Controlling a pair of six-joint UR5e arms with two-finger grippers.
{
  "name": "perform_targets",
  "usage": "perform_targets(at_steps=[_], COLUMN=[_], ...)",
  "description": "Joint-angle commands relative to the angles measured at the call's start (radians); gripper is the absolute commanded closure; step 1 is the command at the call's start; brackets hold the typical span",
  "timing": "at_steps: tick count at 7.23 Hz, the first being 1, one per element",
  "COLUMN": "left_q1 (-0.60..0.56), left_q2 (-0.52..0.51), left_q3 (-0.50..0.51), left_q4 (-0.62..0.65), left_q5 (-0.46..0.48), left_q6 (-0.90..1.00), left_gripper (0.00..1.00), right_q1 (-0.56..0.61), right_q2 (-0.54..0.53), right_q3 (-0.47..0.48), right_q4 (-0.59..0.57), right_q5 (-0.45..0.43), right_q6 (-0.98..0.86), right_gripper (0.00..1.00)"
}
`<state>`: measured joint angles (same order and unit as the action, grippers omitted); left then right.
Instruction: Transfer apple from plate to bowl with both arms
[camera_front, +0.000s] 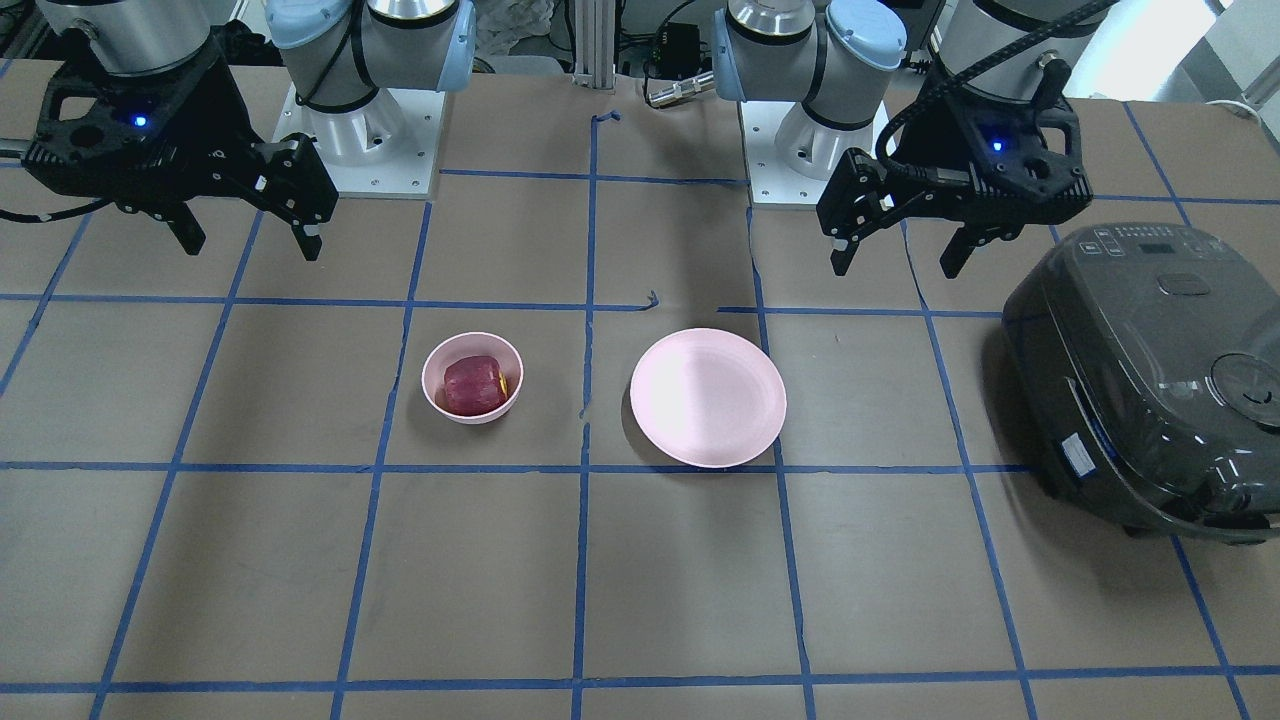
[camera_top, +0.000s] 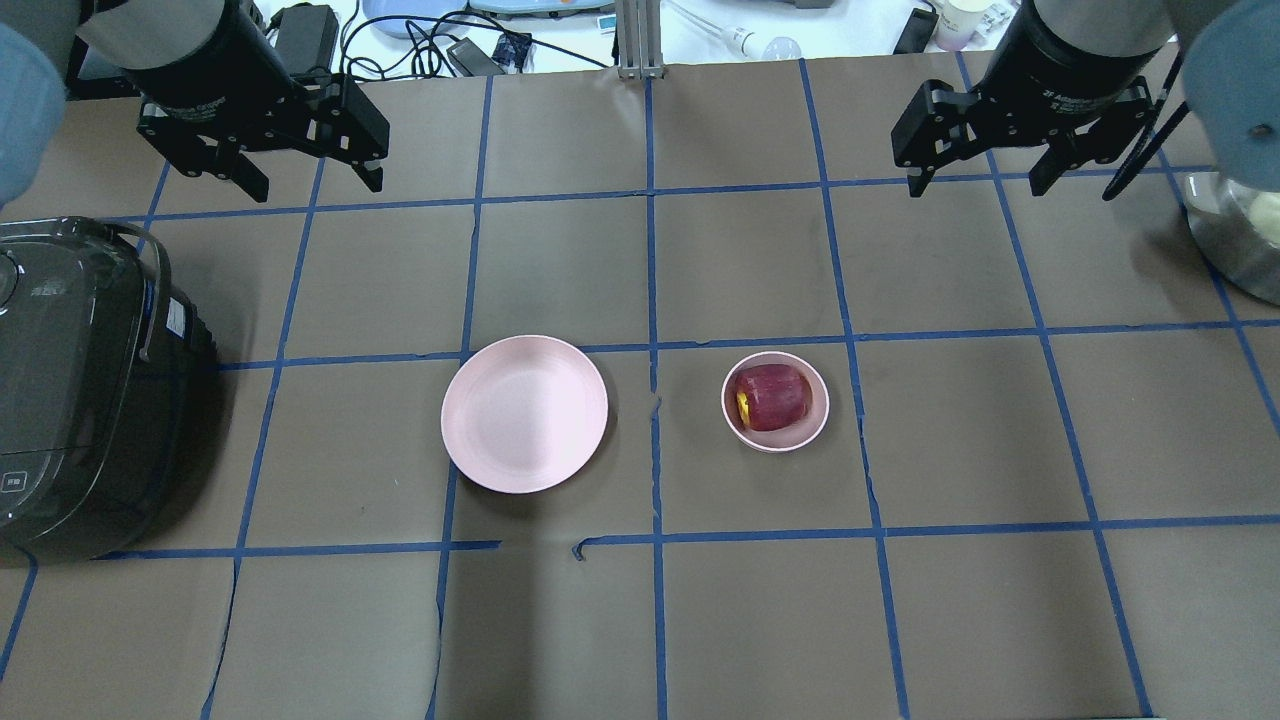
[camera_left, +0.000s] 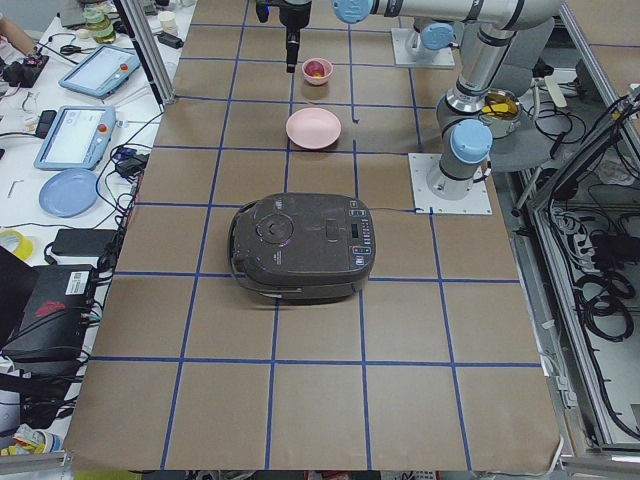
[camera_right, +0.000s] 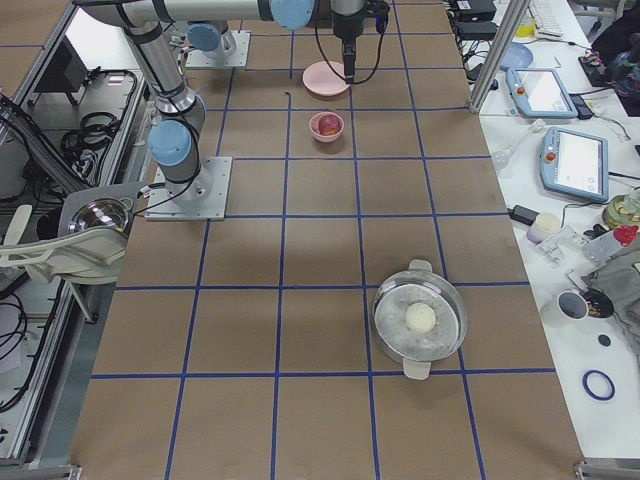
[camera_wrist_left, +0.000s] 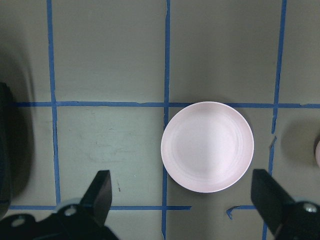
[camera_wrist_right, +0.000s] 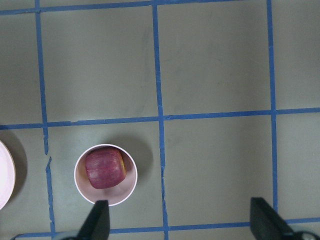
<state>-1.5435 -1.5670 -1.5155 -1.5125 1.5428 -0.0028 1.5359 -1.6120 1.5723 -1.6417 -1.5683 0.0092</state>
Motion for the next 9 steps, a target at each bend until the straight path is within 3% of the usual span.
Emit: perform_targets(at_steps=[1, 9], left_q1=[0.011, 0.011], left_q2=[0.002, 0.001], left_q3=[0.006, 0.000], left_q4=[0.000, 0.002], left_q5=[-0.001, -0.015], left_q6=[0.021, 0.021], left_gripper=[0.00, 0.00], right_q1=[0.000, 0.001], right_q2=[0.000, -0.002], right_q3=[0.000, 0.000], right_q4=[0.000, 0.000], right_q5=[0.001, 0.001], right_q6=[0.000, 0.000], right_gripper=[0.00, 0.00])
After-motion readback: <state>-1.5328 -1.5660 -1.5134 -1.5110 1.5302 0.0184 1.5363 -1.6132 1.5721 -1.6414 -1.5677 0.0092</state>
